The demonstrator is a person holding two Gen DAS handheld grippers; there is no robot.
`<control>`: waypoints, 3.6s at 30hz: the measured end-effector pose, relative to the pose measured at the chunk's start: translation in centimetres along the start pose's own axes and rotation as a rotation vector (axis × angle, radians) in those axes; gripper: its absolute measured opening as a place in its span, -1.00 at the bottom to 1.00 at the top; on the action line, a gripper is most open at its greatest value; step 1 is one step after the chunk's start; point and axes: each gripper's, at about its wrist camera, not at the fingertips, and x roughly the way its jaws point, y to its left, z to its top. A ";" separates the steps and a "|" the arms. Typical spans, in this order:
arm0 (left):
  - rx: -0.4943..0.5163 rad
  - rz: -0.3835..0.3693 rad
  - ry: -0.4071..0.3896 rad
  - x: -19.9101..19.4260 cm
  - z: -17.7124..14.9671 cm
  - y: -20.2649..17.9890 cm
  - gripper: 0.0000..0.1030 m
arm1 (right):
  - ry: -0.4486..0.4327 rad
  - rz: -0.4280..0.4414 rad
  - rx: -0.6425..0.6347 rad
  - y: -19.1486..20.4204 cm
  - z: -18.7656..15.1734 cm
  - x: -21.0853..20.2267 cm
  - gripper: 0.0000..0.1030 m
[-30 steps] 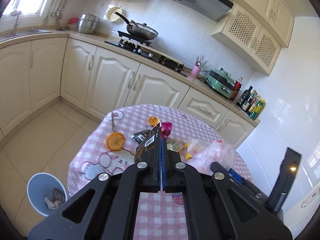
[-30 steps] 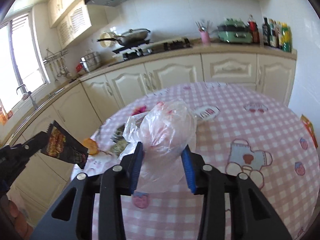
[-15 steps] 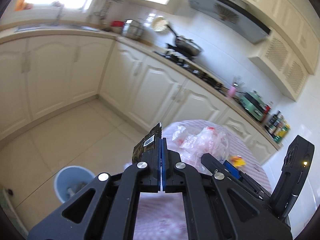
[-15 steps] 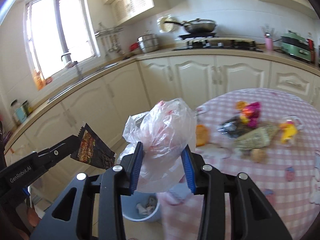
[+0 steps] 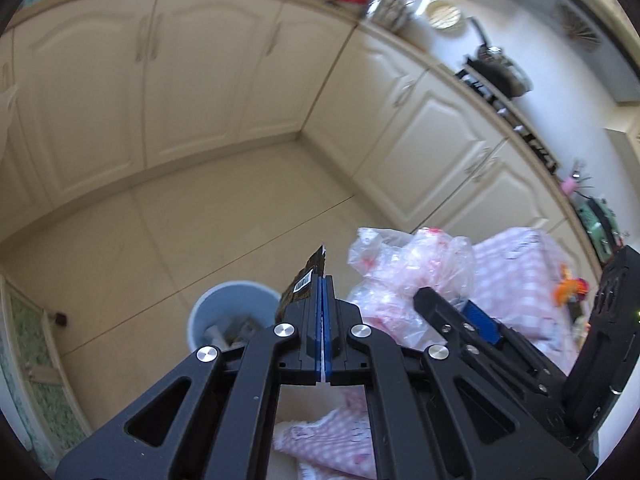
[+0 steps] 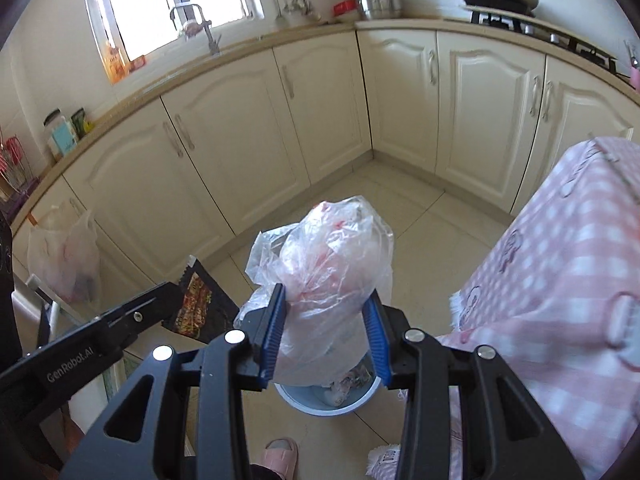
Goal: Collect trash
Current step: 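Carry the plastic bag and wrapper over the blue bucket and open both tools, then grasp the orange slice with the left tool while the right tool grasps the yellow wrapper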
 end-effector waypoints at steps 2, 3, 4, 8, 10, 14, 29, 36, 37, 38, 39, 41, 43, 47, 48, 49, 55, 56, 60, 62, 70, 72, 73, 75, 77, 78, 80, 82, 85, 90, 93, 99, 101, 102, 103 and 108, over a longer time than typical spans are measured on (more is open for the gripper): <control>-0.009 0.015 0.030 1.7 0.1 0.9 -1.00 | 0.020 -0.005 0.001 -0.2 -0.3 1.7 -0.27; -0.015 0.020 0.040 2.4 0.2 1.2 -1.00 | 0.035 -0.008 0.004 -0.3 -0.4 2.6 -0.27; -0.020 0.019 0.051 3.1 0.2 1.5 -1.00 | 0.041 -0.010 0.009 -0.7 -0.4 3.2 -0.27; -0.034 0.020 0.081 5.2 0.5 2.1 -0.97 | 0.066 -0.026 0.024 -1.1 -0.7 5.4 -0.27; -0.038 0.017 0.105 6.0 0.5 2.0 -0.79 | 0.078 -0.033 0.028 -1.2 -0.8 6.1 -0.27; -0.037 0.032 0.105 6.5 0.2 1.9 -0.29 | 0.095 -0.034 0.032 -1.8 -1.2 6.9 -0.27; -0.064 0.106 0.072 5.3 0.3 3.2 -0.02 | 0.100 0.004 0.033 -1.2 -0.9 7.8 -0.21; -0.058 0.101 0.028 3.3 0.9 2.5 0.03 | 0.061 0.052 0.034 -0.4 0.1 7.2 -0.05; -0.055 0.098 0.023 3.0 0.9 2.4 0.03 | 0.052 0.050 0.033 -0.3 0.2 6.7 -0.05; -0.051 0.094 0.015 2.6 0.9 2.1 0.04 | 0.045 0.052 0.034 -0.3 0.3 6.2 -0.05; -0.047 0.091 0.009 2.2 1.0 1.8 0.04 | 0.038 0.055 0.038 -0.3 0.4 5.7 -0.05; -0.034 0.077 -0.008 1.2 1.2 1.0 0.05 | 0.013 0.051 0.044 -0.6 0.7 4.0 -0.05; -0.015 0.064 -0.026 0.0 1.2 -0.1 0.06 | -0.015 0.046 0.056 -1.1 1.1 2.1 -0.05; 0.024 0.026 -0.065 -2.4 1.1 -2.8 0.08 | -0.082 0.028 0.073 -2.2 1.7 -2.0 -0.04; 0.032 0.017 -0.073 -2.9 1.1 -3.4 0.09 | -0.098 0.025 0.076 -2.5 1.8 -3.1 -0.03; 0.047 0.002 -0.085 -3.6 1.0 -4.3 0.09 | -0.122 0.017 0.080 -3.0 1.8 -4.5 -0.03; 0.141 -0.077 -0.129 -6.7 -0.3 -9.9 0.13 | -0.227 -0.029 0.131 -6.4 1.5 -11.7 0.01; 0.163 -0.093 -0.134 -7.1 -0.6 -11.1 0.14 | -0.244 -0.039 0.145 -7.3 1.3 -13.0 0.01; 0.242 -0.152 -0.142 -7.9 -2.1 -15.1 0.16 | -0.311 -0.100 0.194 -11.1 0.3 -17.8 0.03; 0.285 -0.180 -0.138 -8.0 -2.9 -17.2 0.17 | -0.334 -0.138 0.209 -12.8 -0.3 -19.5 0.04; 0.399 -0.233 -0.110 -6.5 -5.3 -24.2 0.17 | -0.389 -0.314 0.356 -22.6 -3.3 -25.5 0.07; 0.420 -0.235 -0.100 -5.5 -5.6 -25.4 0.18 | -0.386 -0.346 0.398 -24.9 -4.1 -26.3 0.07; 0.427 -0.232 -0.098 -5.1 -5.6 -25.8 0.18 | -0.383 -0.355 0.411 -25.8 -4.4 -26.5 0.07; 0.444 -0.226 -0.091 -4.1 -5.7 -26.9 0.19 | -0.373 -0.377 0.437 -27.6 -4.8 -26.6 0.08; 0.458 -0.204 -0.083 -2.8 -5.5 -27.3 0.19 | -0.354 -0.391 0.461 -29.2 -5.1 -26.4 0.08; 0.461 -0.199 -0.080 -2.3 -5.4 -27.5 0.19 | -0.342 -0.395 0.473 -30.1 -5.2 -26.2 0.09; 0.464 -0.186 -0.072 -0.9 -5.0 -27.8 0.19 | -0.320 -0.417 0.486 -31.3 -5.0 -25.5 0.09; 0.477 -0.169 -0.058 0.3 -4.7 -28.1 0.19 | -0.297 -0.453 0.488 -32.1 -4.7 -24.7 0.09; 0.496 -0.153 -0.033 2.0 -4.4 -28.5 0.19 | -0.252 -0.454 0.490 -33.3 -4.0 -22.9 0.09; 0.495 -0.171 0.019 4.0 -4.3 -28.8 -0.19 | -0.177 -0.425 0.509 -34.6 -3.7 -20.6 0.06; 0.520 -0.187 0.021 4.0 -4.4 -29.2 -0.41 | -0.169 -0.383 0.524 -35.1 -4.0 -20.3 -0.43; 0.491 -0.233 -0.003 2.9 -4.1 -28.9 -0.52 | -0.212 -0.402 0.497 -34.2 -4.0 -21.1 -0.57; 0.485 -0.251 -0.017 1.9 -4.1 -28.6 -0.52 | -0.239 -0.417 0.484 -33.7 -4.0 -21.9 -0.60; 0.489 -0.254 -0.023 1.5 -4.1 -28.6 -0.53 | -0.255 -0.419 0.480 -33.3 -4.1 -22.4 -0.61; 0.492 -0.260 -0.032 0.8 -4.1 -28.4 -0.53 | -0.271 -0.418 0.478 -32.9 -4.0 -22.9 -0.61; 0.475 -0.277 -0.080 -2.4 -3.5 -27.0 -0.53 | -0.330 -0.381 0.429 -29.8 -2.9 -25.0 -0.61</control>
